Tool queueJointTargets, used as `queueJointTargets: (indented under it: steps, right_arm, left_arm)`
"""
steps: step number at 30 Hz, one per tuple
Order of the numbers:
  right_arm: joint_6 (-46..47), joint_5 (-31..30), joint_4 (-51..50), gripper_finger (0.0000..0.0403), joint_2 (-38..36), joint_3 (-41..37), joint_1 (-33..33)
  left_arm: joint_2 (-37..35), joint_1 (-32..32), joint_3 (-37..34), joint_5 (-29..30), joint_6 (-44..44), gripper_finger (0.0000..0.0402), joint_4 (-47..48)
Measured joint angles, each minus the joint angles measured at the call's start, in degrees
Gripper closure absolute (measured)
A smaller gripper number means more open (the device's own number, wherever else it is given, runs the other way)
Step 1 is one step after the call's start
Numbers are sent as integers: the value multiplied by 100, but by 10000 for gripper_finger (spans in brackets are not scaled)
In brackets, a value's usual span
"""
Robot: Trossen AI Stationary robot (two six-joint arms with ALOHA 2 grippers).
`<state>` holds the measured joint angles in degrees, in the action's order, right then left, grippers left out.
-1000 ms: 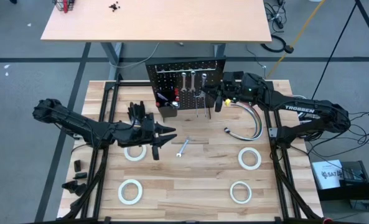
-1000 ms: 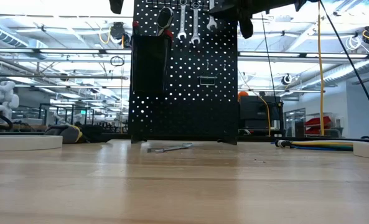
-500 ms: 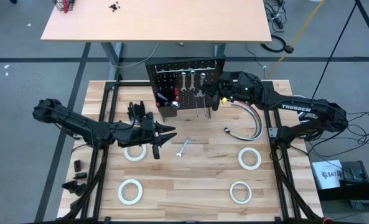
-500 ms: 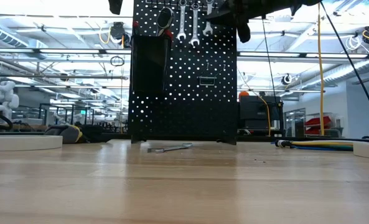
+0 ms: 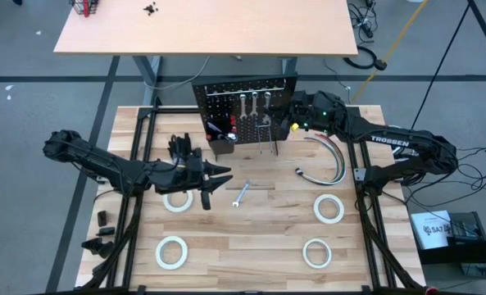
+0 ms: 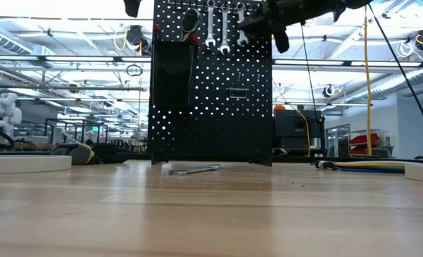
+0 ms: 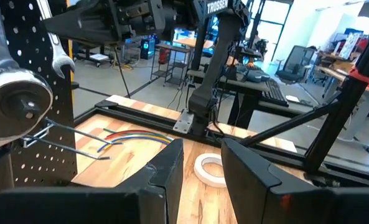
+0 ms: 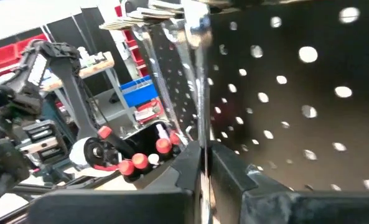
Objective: Hang tools onto peg board
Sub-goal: Hang the wrench on the peg board
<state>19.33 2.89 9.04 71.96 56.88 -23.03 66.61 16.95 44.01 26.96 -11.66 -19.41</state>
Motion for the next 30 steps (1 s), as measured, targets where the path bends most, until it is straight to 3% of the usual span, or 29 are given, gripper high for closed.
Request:
queueJointTargets:
  steps: [13, 30]
  right_arm:
    - [-398, -335, -425, 294, 4, -15, -28]
    - [-670, -277, -846, 282, -454, -13, 484]
  left_arm:
    - [0, 4, 0, -2, -8, 290, 298]
    - [2, 11, 0, -589, -145, 290, 1742]
